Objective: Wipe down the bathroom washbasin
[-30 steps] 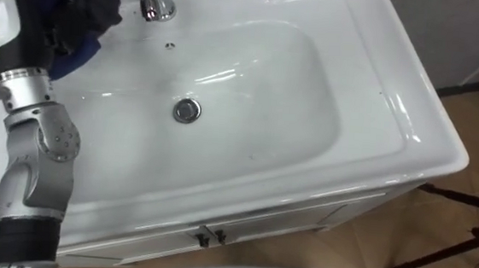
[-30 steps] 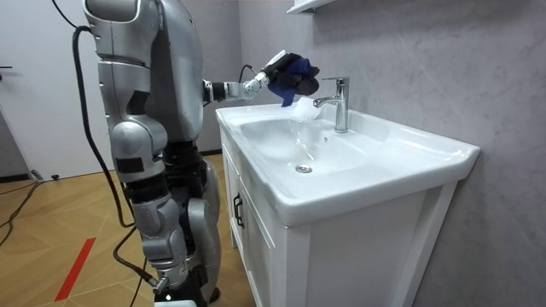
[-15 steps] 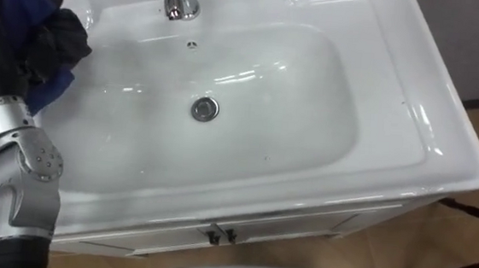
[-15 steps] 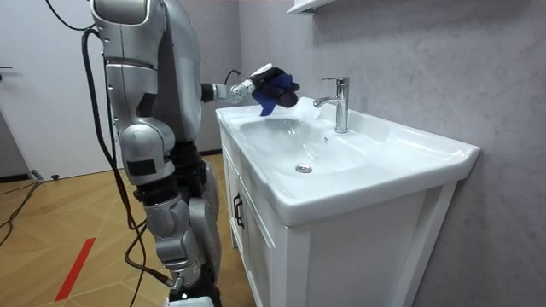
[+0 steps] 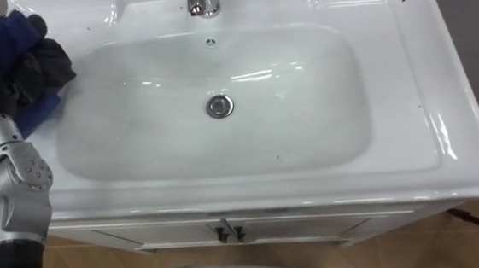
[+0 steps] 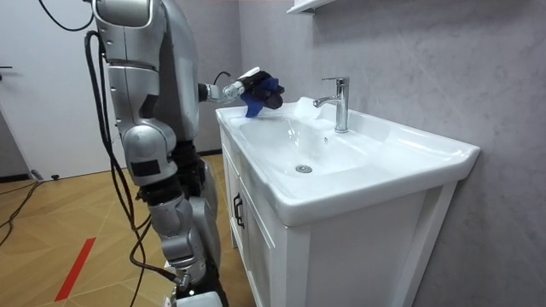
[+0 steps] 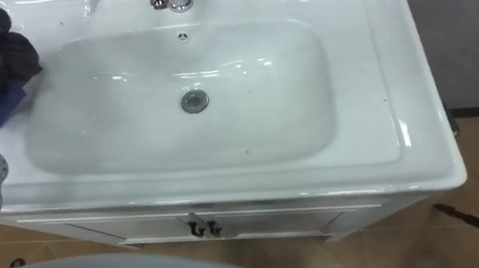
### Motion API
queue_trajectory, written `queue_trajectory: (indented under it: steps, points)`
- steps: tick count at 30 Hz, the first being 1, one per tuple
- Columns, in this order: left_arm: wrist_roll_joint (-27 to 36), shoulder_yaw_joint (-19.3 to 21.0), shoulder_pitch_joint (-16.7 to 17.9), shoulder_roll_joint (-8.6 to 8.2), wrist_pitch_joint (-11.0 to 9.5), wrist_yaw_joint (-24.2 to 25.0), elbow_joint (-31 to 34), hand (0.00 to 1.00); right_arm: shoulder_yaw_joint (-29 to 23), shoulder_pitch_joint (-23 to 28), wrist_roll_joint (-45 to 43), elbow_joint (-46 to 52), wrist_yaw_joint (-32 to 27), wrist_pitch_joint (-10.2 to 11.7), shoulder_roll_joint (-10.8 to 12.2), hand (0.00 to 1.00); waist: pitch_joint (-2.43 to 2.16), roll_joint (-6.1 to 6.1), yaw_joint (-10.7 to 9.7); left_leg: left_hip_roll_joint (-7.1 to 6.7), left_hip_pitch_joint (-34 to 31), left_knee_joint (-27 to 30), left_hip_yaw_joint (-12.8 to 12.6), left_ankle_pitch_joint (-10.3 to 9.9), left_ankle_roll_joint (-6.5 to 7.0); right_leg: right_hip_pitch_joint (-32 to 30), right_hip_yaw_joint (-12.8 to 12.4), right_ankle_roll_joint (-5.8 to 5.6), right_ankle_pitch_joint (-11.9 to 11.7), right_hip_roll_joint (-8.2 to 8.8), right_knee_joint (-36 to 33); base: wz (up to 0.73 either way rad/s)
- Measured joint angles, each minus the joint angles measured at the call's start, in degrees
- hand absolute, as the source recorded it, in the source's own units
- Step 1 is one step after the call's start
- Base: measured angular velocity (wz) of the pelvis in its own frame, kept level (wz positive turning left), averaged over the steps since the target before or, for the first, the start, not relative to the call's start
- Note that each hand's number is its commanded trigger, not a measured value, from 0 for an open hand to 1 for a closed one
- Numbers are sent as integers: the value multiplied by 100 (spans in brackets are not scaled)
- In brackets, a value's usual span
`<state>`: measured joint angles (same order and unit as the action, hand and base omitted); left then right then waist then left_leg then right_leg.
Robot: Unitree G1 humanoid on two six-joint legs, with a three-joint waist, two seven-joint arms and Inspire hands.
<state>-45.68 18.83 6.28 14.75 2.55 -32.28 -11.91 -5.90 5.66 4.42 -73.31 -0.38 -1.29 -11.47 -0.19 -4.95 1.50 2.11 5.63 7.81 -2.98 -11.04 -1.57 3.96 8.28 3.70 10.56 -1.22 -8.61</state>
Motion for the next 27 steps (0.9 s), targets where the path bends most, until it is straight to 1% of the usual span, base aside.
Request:
queue_trajectory:
  steps: [3, 5, 7, 10, 14, 16, 17, 18, 19, 20, 27]
  points:
    - [0, 66, 0, 7, 19, 0, -142, 100, -6, 79, -63, 71, -10, -3, -1, 0, 1, 22, -5, 0, -3, -11, 5, 0, 0, 23, 38, -1, 1, 3, -2, 0]
    - [0, 86, 4, 7, 131, 20, -217, 100, -148, 128, -213, 176, -20, -5, 20, 0, -12, 51, -7, 2, -5, -15, 0, 0, 0, 26, 35, -1, 1, 1, -1, 0]
    - [-2, 106, 4, 7, 211, 53, -253, 100, -229, 144, -262, 184, -35, -6, 19, 0, -12, 76, -22, 2, -4, -15, -1, 0, 0, 27, 32, -1, 1, 1, 0, 0]
    - [-3, 115, 4, 6, 244, 96, -288, 100, -229, 224, -278, 224, -46, -5, 19, 0, -14, 107, -40, 2, 0, -16, -2, 0, 0, 35, 33, -2, 0, 2, -1, 0]
    - [2, 115, 4, 6, 288, 150, -314, 100, -228, 254, -356, 226, -109, -25, 20, 0, 4, 136, -49, 2, -3, -15, -4, 0, 0, 27, 9, -5, 3, 3, 3, 0]
    - [2, 115, 4, 5, 337, 151, -355, 79, -227, 258, -380, 228, -161, -84, 20, 0, 4, 137, -67, 1, -3, -13, -4, 0, 0, 28, 5, -8, 5, 4, 4, 0]
    - [2, 118, 4, 5, 344, 151, -385, 59, -227, 268, -406, 228, -184, -124, 20, 0, 4, 136, -78, 0, -3, -13, -4, 0, 0, 27, 5, -9, 5, 4, 4, 0]
    - [2, 118, 4, 5, 346, 151, -394, 36, -225, 273, -422, 227, -201, -134, 21, 0, 4, 134, -81, -2, -1, -13, -4, 0, 0, 17, -1, -10, 6, 4, 4, 0]
    - [3, 118, 4, 5, 347, 150, -408, 10, -224, 280, -459, 227, -213, -134, 21, 0, 4, 133, -86, -5, 0, -10, -4, 0, 0, -3, -12, -14, 8, 4, 6, 0]
    - [3, 119, 4, 5, 347, 150, -412, 0, -225, 286, -474, 228, -218, -134, 21, 0, 3, 131, -89, -6, 1, -9, -4, 0, 0, -3, -15, -15, 9, 4, 7, 0]
    - [2, 118, 4, 6, 343, 120, -460, 0, -226, 284, -472, 227, -229, -133, 16, 0, 6, 62, -109, -9, -1, -9, -4, 0, 0, -2, -29, -18, 11, 5, 5, 0]
